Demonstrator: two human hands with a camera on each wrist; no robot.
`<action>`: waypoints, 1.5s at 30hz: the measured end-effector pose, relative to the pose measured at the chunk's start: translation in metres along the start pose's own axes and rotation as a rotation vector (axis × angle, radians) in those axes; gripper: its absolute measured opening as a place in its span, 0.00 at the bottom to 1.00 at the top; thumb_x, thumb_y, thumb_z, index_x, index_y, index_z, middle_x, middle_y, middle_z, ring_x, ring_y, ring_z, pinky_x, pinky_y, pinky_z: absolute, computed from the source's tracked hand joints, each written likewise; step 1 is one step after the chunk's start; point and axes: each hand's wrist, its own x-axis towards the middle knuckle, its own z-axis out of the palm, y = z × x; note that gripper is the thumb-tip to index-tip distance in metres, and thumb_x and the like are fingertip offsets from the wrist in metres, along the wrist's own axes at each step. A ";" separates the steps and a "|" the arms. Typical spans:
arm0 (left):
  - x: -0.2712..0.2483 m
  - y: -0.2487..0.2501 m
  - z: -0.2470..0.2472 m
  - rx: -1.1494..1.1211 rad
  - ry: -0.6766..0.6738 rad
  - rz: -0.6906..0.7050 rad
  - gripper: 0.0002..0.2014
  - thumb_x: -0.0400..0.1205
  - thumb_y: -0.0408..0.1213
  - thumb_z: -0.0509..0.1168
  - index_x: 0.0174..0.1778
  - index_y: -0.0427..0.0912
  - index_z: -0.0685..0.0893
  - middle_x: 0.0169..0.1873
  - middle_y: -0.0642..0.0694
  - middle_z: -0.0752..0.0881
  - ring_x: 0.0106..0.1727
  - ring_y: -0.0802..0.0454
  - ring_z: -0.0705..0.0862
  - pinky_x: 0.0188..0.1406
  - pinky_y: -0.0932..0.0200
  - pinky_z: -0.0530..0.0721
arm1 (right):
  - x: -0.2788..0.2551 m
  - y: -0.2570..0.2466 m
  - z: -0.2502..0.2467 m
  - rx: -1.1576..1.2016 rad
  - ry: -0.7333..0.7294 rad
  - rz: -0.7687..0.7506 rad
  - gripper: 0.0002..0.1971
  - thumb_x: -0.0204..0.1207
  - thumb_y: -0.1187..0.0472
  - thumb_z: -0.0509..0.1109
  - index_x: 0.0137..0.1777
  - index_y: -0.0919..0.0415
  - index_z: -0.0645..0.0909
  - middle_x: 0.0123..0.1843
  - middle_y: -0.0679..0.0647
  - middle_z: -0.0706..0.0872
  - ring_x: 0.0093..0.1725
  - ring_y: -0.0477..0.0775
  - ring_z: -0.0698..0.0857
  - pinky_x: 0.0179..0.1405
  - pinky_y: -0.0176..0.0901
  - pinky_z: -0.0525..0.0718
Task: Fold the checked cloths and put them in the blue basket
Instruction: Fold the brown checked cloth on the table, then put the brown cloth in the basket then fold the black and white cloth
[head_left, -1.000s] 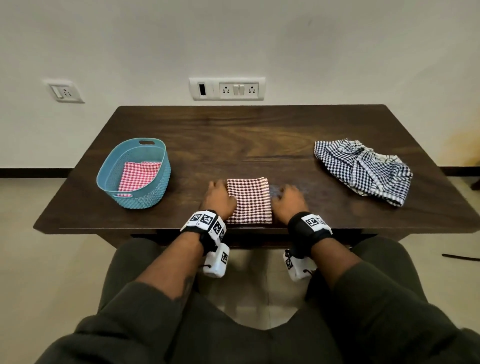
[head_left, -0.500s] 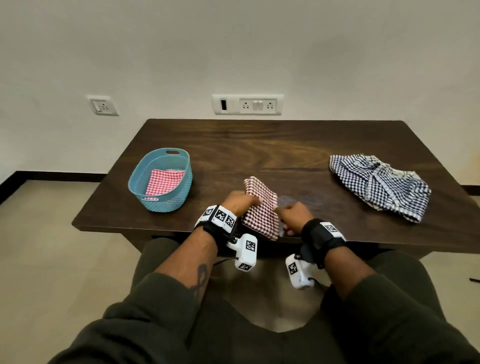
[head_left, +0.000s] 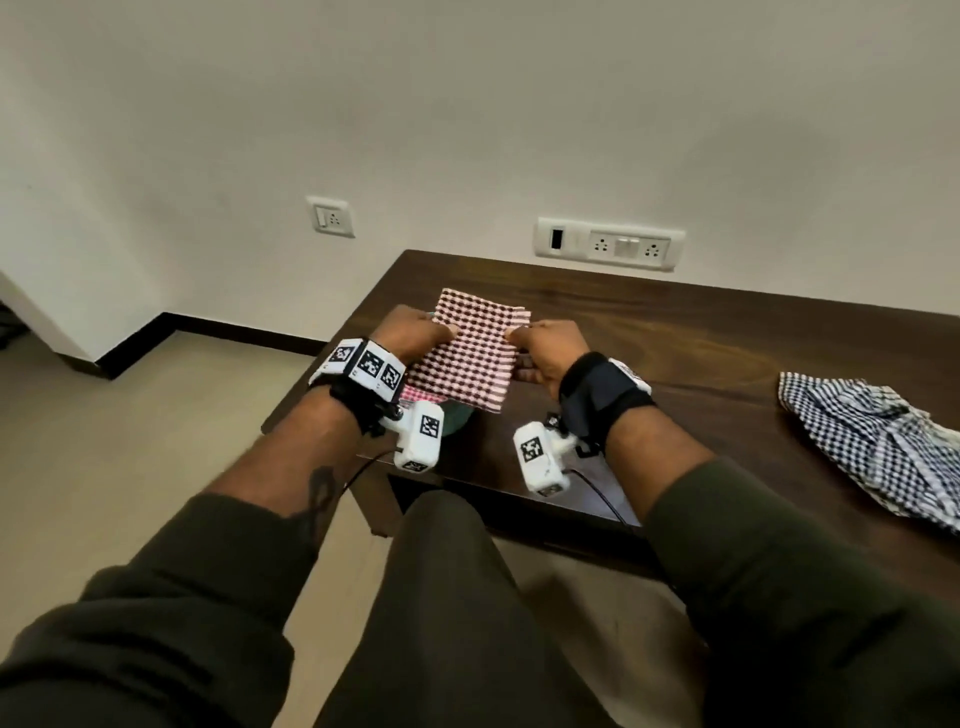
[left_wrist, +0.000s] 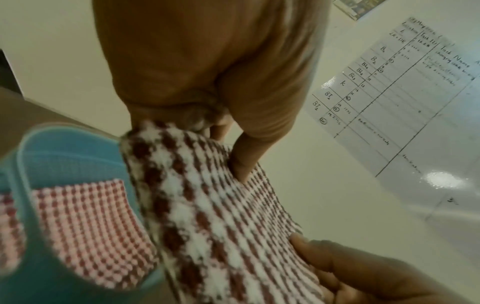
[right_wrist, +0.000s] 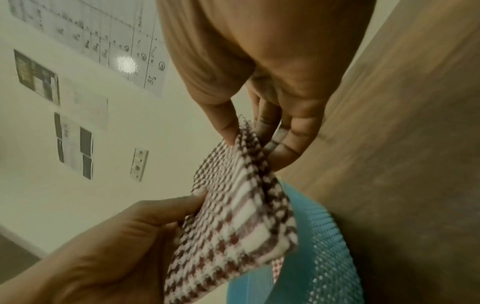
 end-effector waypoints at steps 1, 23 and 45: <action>0.009 -0.001 -0.010 0.101 0.049 -0.018 0.13 0.79 0.41 0.73 0.53 0.36 0.90 0.49 0.41 0.91 0.50 0.44 0.90 0.57 0.51 0.87 | 0.011 -0.004 0.014 -0.041 0.000 -0.001 0.02 0.77 0.71 0.71 0.44 0.64 0.83 0.48 0.67 0.90 0.42 0.62 0.89 0.42 0.55 0.90; 0.107 -0.045 -0.005 0.690 0.146 -0.089 0.17 0.82 0.35 0.68 0.66 0.33 0.83 0.61 0.35 0.87 0.62 0.37 0.86 0.54 0.52 0.82 | 0.092 0.011 0.084 -1.193 0.091 -0.241 0.14 0.82 0.66 0.62 0.64 0.65 0.83 0.61 0.64 0.88 0.58 0.65 0.88 0.58 0.53 0.86; 0.016 0.029 0.136 0.841 -0.027 0.347 0.11 0.79 0.42 0.67 0.49 0.41 0.91 0.49 0.37 0.90 0.52 0.37 0.87 0.55 0.48 0.84 | 0.003 0.068 -0.164 -1.127 0.331 -0.029 0.07 0.71 0.63 0.66 0.37 0.65 0.84 0.41 0.64 0.89 0.45 0.66 0.88 0.41 0.46 0.83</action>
